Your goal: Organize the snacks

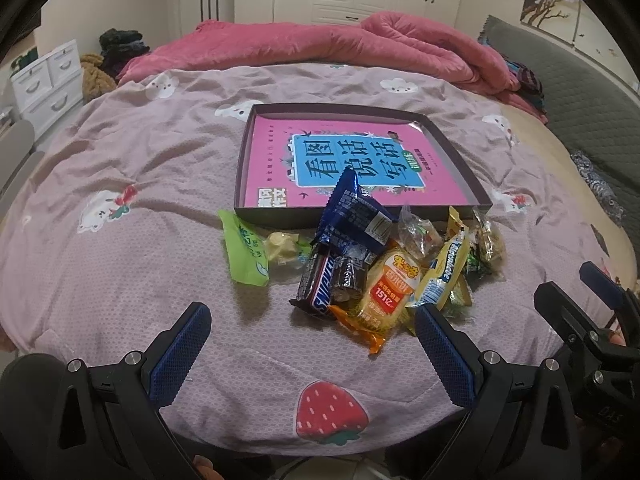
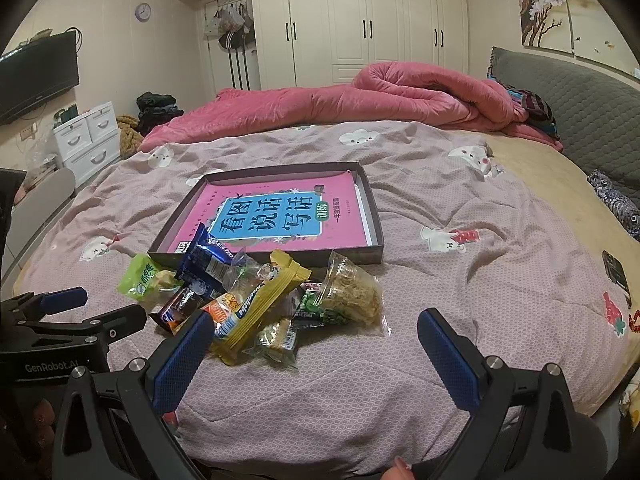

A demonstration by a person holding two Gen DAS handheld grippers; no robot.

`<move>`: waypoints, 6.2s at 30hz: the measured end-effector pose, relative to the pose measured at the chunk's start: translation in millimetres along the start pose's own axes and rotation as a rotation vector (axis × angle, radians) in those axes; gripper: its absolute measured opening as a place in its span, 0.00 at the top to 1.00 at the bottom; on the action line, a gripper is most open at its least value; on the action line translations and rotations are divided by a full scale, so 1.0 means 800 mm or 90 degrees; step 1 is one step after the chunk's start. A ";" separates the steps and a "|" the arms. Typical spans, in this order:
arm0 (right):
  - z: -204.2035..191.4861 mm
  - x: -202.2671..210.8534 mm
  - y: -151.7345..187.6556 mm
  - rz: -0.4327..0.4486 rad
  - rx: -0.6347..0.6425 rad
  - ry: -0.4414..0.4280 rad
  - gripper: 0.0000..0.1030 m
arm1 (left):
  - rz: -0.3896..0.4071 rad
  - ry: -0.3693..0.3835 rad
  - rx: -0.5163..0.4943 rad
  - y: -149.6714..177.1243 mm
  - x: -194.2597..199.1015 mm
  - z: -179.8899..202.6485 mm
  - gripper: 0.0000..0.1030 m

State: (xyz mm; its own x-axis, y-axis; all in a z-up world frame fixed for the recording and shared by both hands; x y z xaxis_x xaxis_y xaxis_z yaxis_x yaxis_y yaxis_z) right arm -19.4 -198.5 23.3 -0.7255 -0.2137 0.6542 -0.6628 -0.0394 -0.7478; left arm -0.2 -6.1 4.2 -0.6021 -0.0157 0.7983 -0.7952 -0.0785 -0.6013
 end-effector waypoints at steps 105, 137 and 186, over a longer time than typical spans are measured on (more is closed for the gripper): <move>0.115 -0.161 -0.007 -0.177 -0.280 -0.122 0.28 | -0.091 0.161 0.119 -0.042 -0.137 -0.067 0.56; 0.111 -0.156 -0.015 -0.148 -0.250 -0.126 0.45 | -0.074 0.185 0.135 -0.050 -0.140 -0.072 0.68; 0.070 -0.146 -0.088 -0.020 -0.074 -0.074 0.45 | 0.069 0.124 0.107 -0.114 -0.102 -0.090 0.68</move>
State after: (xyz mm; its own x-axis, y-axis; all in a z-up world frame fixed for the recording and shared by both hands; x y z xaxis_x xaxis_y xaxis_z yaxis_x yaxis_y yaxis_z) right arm 122.0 -225.8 -6.8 -0.6817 -0.3260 0.6550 -0.7073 0.0645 -0.7040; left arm 116.5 74.4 -8.6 -0.6982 0.1576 0.6984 -0.7122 -0.2518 -0.6552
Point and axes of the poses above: each gripper's, at about its wrist camera, not at the fingertips, and x roughly against the way its jaws point, z to its right, y to its underside, the point moved 1 cm from there along -x, roughly the way its jaws point, and after that the axes turned 4 degrees about -y, right-handed, at the moved point
